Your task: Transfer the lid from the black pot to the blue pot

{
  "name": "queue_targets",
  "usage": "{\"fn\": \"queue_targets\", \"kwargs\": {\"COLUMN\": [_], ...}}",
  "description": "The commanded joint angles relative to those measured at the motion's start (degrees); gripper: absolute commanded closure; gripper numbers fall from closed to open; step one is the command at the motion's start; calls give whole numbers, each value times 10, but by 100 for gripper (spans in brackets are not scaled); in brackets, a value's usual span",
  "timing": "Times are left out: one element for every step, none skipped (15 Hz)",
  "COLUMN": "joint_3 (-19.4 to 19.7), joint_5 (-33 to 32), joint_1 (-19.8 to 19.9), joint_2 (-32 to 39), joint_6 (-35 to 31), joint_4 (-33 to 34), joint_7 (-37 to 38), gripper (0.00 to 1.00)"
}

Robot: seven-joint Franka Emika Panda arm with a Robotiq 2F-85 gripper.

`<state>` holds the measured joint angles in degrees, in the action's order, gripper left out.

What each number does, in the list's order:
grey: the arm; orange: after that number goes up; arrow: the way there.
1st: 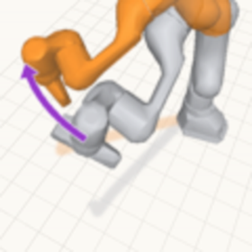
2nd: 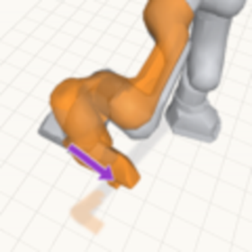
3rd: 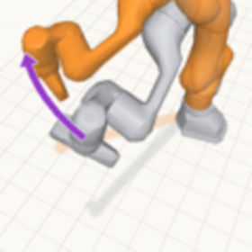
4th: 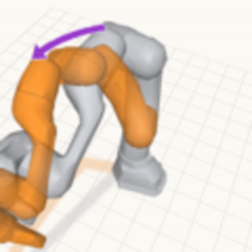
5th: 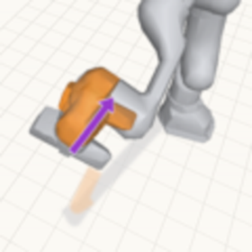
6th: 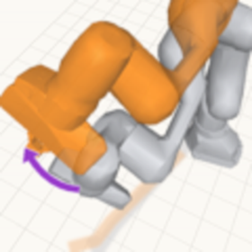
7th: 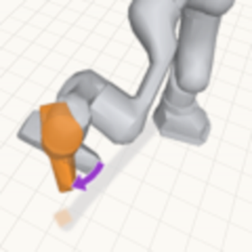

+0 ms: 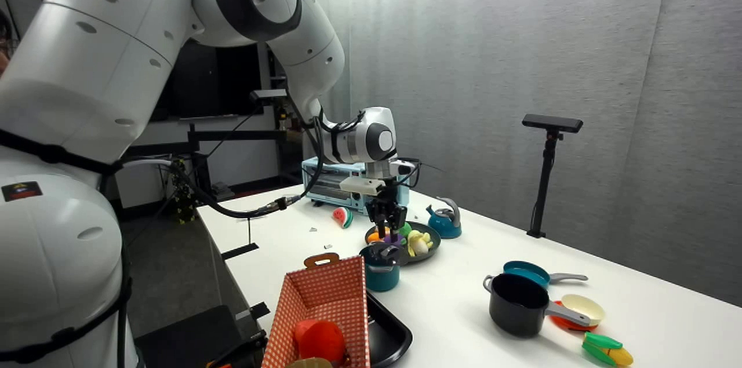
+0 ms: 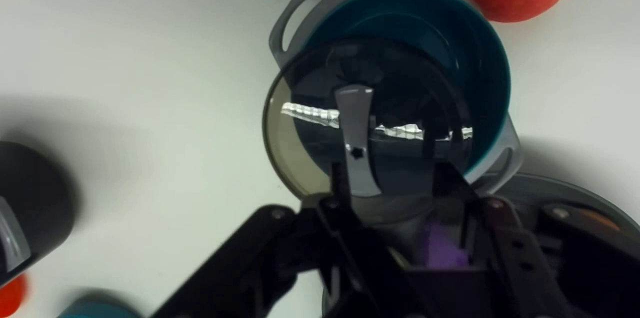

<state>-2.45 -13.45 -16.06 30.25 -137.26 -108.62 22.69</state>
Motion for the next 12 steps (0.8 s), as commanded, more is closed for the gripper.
{"fn": "queue_targets", "kwargs": {"joint_3": [8, 9, 9, 10, 11, 12, 12, 13, 14, 15, 15, 15], "joint_5": [2, 2, 3, 4, 4, 4, 4, 3, 4, 5, 6, 10], "joint_1": [-5, -5, -4, -4, -3, -3, -3, -3, -3, -1, 0, 4], "joint_2": [12, 13, 14, 14, 15, 14, 14, 12, 10, 7, 2, -7], "joint_6": [-3, -4, -4, -4, -4, -3, -3, -4, -5, -5, -5, -6], "joint_4": [16, 17, 16, 16, 16, 16, 16, 14, 12, 10, 7, 2], "joint_7": [-7, -7, -7, -8, -8, -8, -8, -7, -6, -6, -7, -10], "gripper": [20, 13, 5, 1, 0, 0, 0, 0, 0, 0, 0, 0]}}
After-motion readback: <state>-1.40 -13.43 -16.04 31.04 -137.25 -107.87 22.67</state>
